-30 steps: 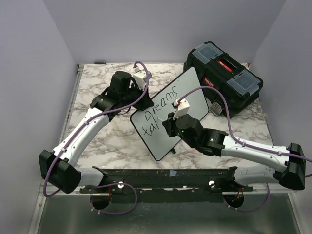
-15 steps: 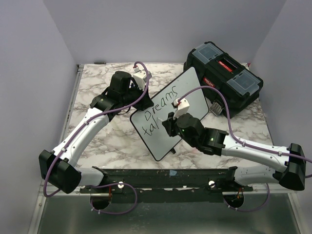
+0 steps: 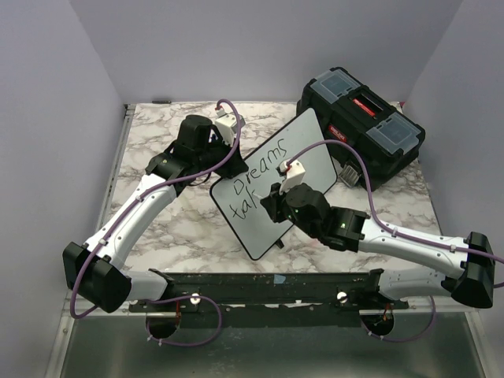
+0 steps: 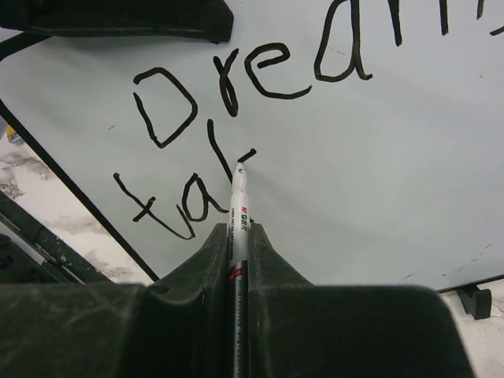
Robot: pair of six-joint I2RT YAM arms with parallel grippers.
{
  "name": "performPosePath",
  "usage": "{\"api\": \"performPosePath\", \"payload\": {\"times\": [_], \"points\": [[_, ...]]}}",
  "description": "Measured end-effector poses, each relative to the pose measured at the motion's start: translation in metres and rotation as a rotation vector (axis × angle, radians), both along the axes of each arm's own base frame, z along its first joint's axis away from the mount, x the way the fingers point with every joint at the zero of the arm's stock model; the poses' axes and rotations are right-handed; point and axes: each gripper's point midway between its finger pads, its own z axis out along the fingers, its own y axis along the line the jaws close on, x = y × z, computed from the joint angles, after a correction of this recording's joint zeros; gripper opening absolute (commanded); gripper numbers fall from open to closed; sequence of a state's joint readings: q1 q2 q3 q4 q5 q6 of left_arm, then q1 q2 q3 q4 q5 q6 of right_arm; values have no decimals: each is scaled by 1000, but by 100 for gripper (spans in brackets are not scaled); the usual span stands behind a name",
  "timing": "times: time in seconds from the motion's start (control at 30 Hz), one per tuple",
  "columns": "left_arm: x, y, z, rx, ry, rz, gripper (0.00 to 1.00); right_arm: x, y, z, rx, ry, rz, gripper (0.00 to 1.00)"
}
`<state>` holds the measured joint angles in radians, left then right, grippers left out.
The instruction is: Write a sentence on the whiteboard
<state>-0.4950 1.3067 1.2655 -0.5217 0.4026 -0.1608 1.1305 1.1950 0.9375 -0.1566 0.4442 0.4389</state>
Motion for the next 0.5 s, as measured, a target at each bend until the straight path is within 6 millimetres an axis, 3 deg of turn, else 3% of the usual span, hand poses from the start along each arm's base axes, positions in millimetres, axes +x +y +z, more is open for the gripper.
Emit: {"api": "performPosePath", "payload": {"times": [0.5], "points": [[0,0,0,0,-1,1,0,-7,1,-6,13,27,30,1]]}}
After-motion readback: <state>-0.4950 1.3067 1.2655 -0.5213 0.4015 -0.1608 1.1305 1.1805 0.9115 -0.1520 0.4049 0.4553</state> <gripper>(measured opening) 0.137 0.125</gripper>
